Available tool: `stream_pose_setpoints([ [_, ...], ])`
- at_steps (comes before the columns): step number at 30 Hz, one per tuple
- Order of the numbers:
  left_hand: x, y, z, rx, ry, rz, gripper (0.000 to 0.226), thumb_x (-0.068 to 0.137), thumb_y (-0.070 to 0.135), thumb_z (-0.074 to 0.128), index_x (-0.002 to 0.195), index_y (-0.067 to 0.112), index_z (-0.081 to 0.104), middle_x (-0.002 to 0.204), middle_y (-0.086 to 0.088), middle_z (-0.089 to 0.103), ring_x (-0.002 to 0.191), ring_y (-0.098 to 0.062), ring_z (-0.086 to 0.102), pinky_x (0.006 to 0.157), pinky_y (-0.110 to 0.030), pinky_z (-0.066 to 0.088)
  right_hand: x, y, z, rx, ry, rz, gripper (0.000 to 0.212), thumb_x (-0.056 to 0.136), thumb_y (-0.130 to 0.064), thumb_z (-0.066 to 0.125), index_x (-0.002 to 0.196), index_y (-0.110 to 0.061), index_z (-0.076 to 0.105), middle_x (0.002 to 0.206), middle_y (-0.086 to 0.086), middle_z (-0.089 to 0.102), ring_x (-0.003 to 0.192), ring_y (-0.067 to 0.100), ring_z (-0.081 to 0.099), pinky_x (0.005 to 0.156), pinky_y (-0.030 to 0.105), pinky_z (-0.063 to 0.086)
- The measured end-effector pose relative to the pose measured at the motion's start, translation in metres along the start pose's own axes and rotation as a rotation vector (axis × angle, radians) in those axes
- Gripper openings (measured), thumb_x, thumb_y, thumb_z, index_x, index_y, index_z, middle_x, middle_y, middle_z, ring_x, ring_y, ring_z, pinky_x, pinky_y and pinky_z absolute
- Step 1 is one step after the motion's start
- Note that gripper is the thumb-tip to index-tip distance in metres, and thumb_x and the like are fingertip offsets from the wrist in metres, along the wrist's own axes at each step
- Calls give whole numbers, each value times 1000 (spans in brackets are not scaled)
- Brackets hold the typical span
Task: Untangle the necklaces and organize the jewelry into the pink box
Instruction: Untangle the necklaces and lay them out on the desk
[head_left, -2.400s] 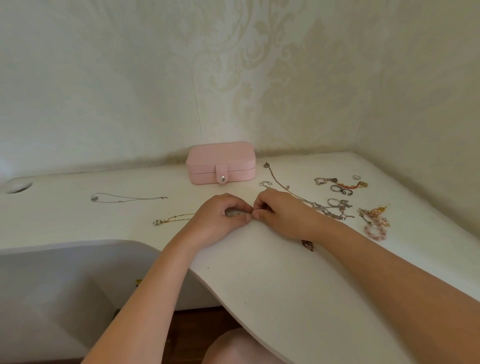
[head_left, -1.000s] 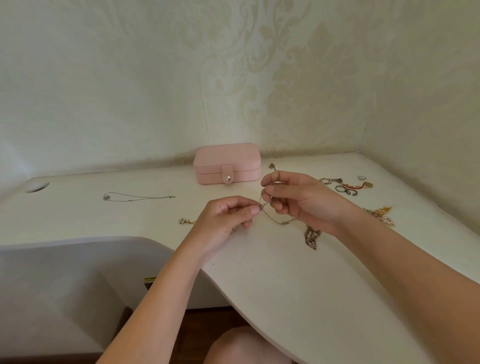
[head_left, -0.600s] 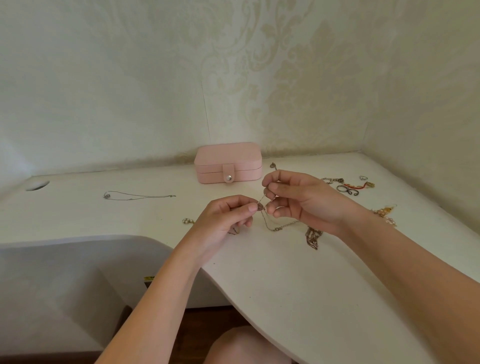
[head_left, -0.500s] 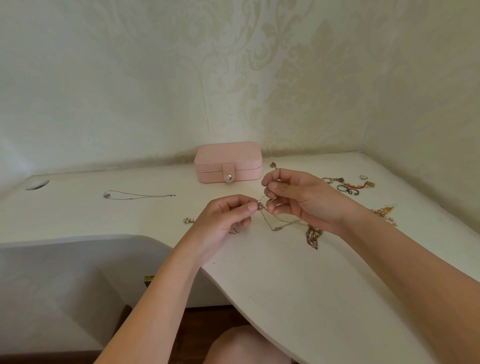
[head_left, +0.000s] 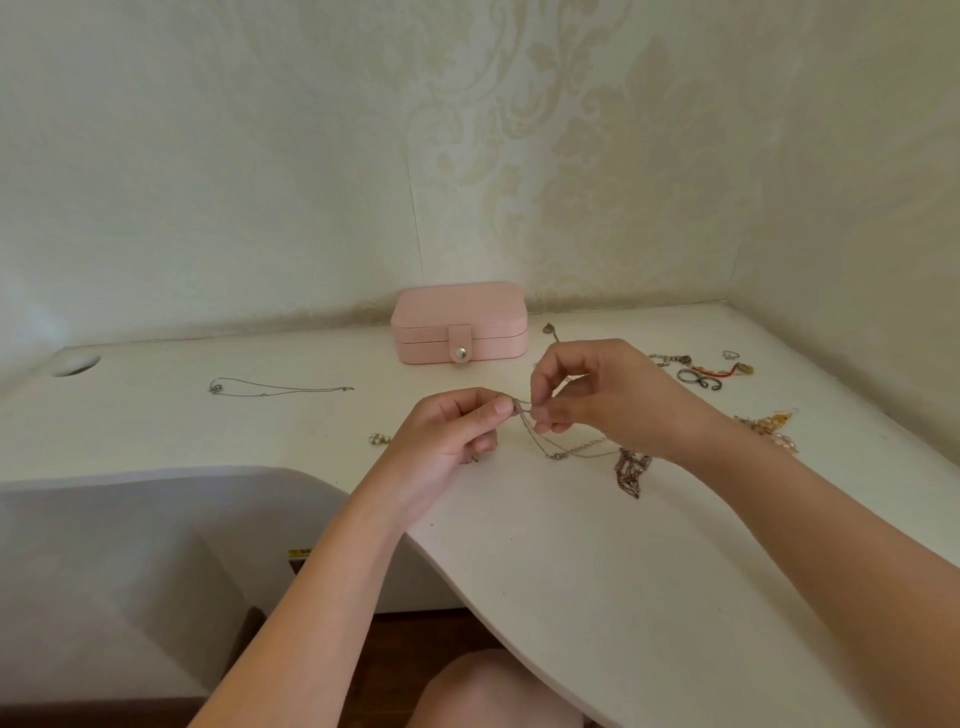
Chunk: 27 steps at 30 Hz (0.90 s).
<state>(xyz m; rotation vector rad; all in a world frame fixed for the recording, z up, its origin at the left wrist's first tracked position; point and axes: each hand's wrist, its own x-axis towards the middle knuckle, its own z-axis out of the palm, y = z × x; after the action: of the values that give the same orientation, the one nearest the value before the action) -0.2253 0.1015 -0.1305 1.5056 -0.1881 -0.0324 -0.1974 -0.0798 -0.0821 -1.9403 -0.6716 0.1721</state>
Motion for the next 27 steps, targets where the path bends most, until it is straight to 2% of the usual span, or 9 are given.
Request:
stream_pose_setpoints([
  [2, 0, 0, 0, 8, -4, -1, 12, 80, 28, 67, 74, 20, 74, 59, 10, 38, 56, -10, 34, 62, -25, 28, -2, -3, 0, -125, 24, -2, 26, 83, 4, 60, 73, -19, 68, 62, -4, 67, 58, 2, 60, 60, 8, 43],
  [4, 0, 0, 0, 10, -3, 1, 12, 80, 28, 68, 75, 20, 75, 61, 9, 39, 56, -9, 34, 63, -25, 28, -4, -3, 0, -199, 49, -5, 30, 83, 0, 60, 73, -26, 70, 67, -3, 70, 62, 8, 61, 58, 13, 43],
  [7, 0, 0, 0, 15, 11, 3, 13, 79, 29, 67, 75, 19, 75, 68, 5, 44, 55, -9, 36, 65, -26, 29, -4, -4, 0, -204, 89, -17, 24, 82, -5, 66, 76, -28, 72, 74, 0, 72, 76, 19, 66, 71, 29, 50],
  [10, 1, 0, 0, 34, 3, 3, 15, 78, 32, 65, 72, 21, 74, 63, 8, 41, 56, -10, 35, 63, -26, 26, -4, -5, 2, -185, 102, -22, 14, 78, -14, 75, 76, -28, 72, 76, 1, 72, 77, 18, 66, 76, 30, 51],
  [14, 1, -1, -1, 40, -4, 1, 16, 78, 32, 65, 76, 19, 73, 59, 11, 40, 56, -10, 34, 60, -25, 26, -3, -2, 5, -190, 148, -52, 5, 77, -19, 77, 79, -23, 75, 79, -4, 72, 76, 11, 67, 79, 32, 53],
  [19, 1, -2, -1, 33, 4, 1, 16, 77, 32, 65, 78, 19, 74, 61, 9, 41, 57, -10, 34, 61, -25, 26, -1, 1, 5, -297, 186, -134, 4, 76, -17, 77, 80, -19, 76, 76, -11, 67, 71, 5, 63, 71, 22, 50],
  [23, 0, -1, 0, 36, -8, 13, 15, 75, 36, 71, 74, 20, 73, 80, -8, 45, 58, -10, 34, 64, -28, 26, -1, 2, 5, -392, 159, -227, 5, 77, -16, 77, 82, -16, 77, 75, -12, 64, 71, 8, 59, 65, 14, 45],
  [27, 0, -1, 0, 31, 12, 1, 14, 77, 31, 67, 69, 20, 71, 67, -1, 39, 57, -11, 34, 63, -27, 26, -1, 4, 7, -421, 161, -267, 4, 77, -17, 76, 81, -18, 77, 75, -9, 64, 71, 8, 59, 63, 13, 44],
])
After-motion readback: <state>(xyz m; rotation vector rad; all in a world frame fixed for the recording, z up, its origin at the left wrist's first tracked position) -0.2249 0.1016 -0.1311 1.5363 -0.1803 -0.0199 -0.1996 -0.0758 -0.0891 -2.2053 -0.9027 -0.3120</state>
